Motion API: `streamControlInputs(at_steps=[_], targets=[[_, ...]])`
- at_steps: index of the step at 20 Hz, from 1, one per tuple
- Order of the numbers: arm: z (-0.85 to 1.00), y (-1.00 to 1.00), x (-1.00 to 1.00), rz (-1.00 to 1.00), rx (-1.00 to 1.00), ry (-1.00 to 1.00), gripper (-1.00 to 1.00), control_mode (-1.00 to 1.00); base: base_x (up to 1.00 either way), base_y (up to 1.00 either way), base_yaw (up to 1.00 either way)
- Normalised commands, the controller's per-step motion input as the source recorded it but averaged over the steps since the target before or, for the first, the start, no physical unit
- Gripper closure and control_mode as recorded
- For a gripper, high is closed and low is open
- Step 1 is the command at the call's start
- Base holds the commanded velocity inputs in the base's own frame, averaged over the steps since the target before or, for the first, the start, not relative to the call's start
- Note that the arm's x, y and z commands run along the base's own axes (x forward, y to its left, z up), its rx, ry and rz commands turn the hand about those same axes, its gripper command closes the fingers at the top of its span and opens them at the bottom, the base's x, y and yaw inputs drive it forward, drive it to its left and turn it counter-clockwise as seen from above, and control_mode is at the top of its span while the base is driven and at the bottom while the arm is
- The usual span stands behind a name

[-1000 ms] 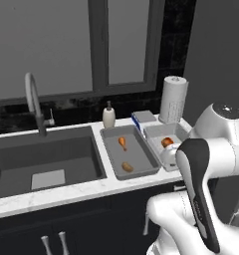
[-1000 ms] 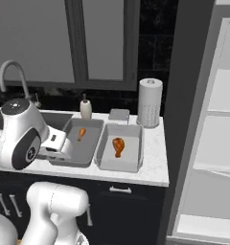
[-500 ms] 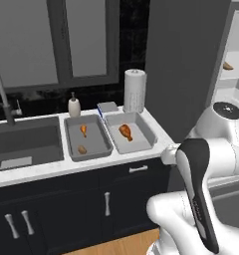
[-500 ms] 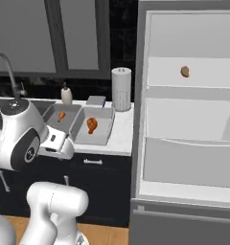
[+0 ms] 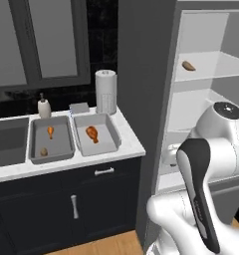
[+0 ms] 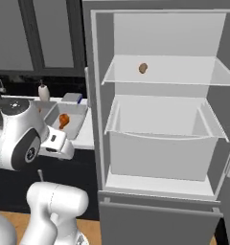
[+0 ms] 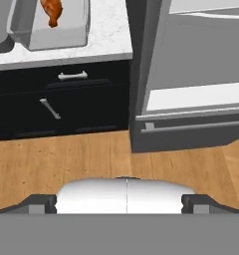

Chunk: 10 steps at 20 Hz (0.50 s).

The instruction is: Place one sweet potato and one chicken drumstick in each tupperware on the nearby counter, to pack two identical lunches.

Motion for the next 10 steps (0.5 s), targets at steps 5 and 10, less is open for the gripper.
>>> streamControlInputs(at_steps=[5, 10], targets=[[0.0, 0.0, 0.0, 0.0, 0.0, 0.0, -1.0, 1.0, 0.27, -0.43, 0.01], [0.0, 0.0, 0.0, 0.0, 0.0, 0.0, -1.0, 1.0, 0.44, -0.2, 0.0]])
